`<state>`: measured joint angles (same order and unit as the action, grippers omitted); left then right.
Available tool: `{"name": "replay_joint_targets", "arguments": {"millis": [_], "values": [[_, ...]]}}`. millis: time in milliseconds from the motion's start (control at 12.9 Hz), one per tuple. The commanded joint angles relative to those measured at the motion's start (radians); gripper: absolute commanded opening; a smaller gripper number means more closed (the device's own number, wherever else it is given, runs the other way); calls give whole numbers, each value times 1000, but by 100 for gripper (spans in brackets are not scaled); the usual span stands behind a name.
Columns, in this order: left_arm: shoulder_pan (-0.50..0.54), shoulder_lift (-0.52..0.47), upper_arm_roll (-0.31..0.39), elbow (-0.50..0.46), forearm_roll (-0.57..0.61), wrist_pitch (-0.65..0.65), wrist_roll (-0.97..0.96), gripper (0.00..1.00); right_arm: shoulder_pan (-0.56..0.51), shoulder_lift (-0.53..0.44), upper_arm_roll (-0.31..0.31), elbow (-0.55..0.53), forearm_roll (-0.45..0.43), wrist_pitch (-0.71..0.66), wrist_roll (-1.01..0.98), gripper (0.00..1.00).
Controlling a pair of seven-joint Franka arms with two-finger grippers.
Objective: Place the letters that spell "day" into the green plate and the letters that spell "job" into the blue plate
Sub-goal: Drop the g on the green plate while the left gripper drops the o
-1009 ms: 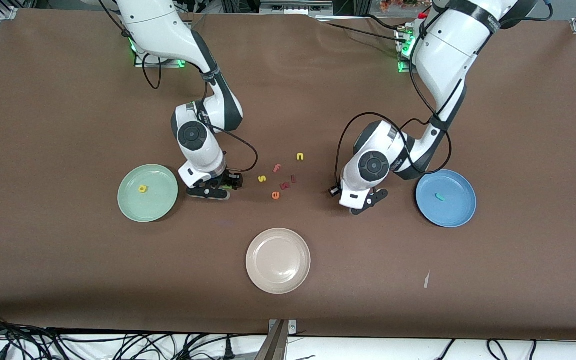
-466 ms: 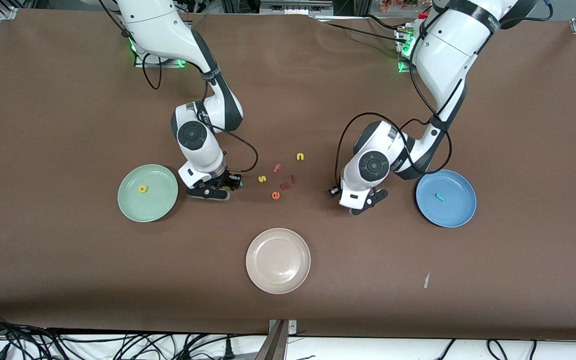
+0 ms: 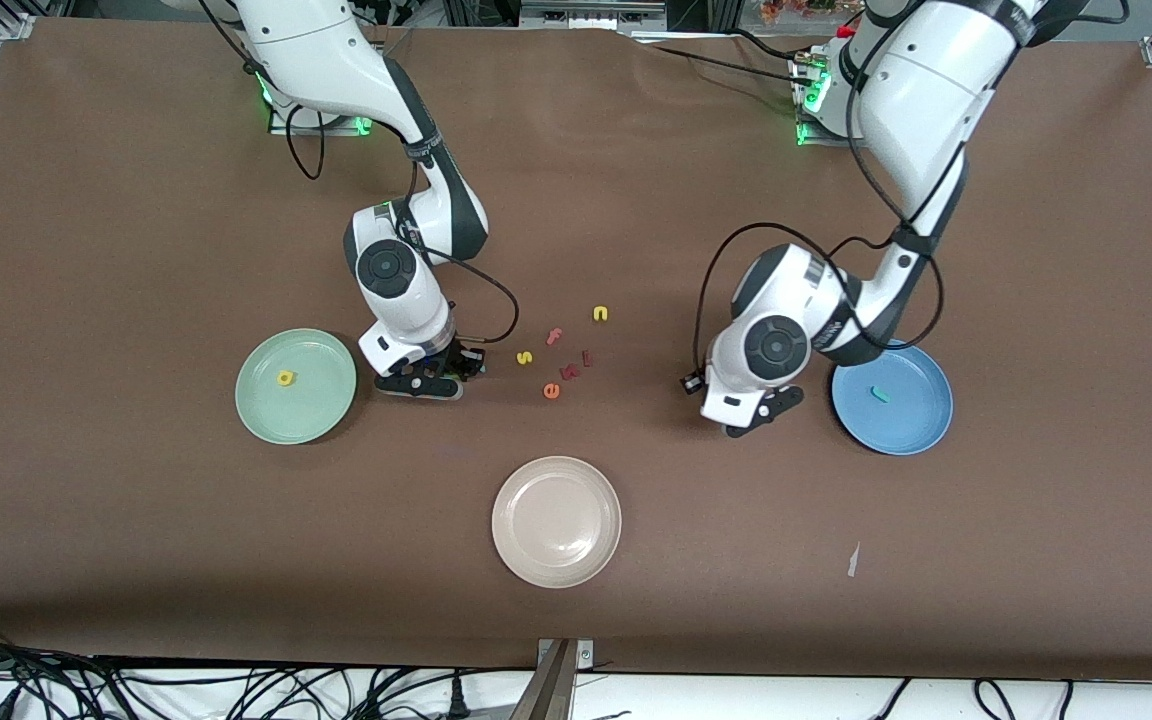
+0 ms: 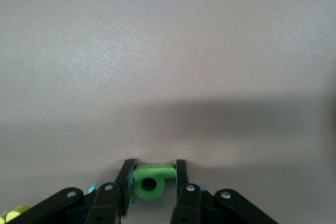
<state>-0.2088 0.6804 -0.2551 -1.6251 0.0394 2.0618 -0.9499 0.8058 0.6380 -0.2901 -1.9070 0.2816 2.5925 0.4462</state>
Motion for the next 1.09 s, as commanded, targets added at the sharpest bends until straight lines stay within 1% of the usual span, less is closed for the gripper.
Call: {"name": "replay_joint_targets", "arguments": {"millis": [0, 78, 155, 310, 466, 543, 698, 776, 853, 931, 1009], "values": [[63, -64, -3, -13, -7, -106, 159, 16, 10, -20, -9, 6, -1, -27, -8, 33], [87, -80, -1, -13, -7, -148, 222, 16, 7, -34, -9, 6, -4, -46, -9, 33], [121, -93, 0, -15, -7, -175, 290, 16, 1, -53, -15, 6, -25, -72, -14, 33], [204, -104, -1, -19, -7, -212, 461, 16, -55, -125, -14, -3, -90, -142, -52, 33], [282, -101, -4, -36, -7, -213, 575, 17, -120, -193, -14, -18, -94, -228, -182, 33], [305, -96, -3, -39, -7, -213, 639, 17, -166, -228, -14, -38, -98, -245, -260, 33], [368, -78, -4, -42, -9, -203, 745, 18, -262, -293, -14, -85, -133, -249, -453, 33], [385, -71, -4, -42, -18, -198, 775, 19, -311, -319, -14, -101, -157, -256, -524, 34], [393, -59, -4, -47, -21, -186, 781, 19, -353, -334, -14, -109, -163, -268, -594, 35], [391, -58, -6, -59, -21, -175, 781, 19, -381, -342, -15, -109, -162, -296, -631, 53], [391, -59, -6, -71, -23, -163, 781, 19, -385, -344, -15, -109, -159, -327, -627, 78]]}}
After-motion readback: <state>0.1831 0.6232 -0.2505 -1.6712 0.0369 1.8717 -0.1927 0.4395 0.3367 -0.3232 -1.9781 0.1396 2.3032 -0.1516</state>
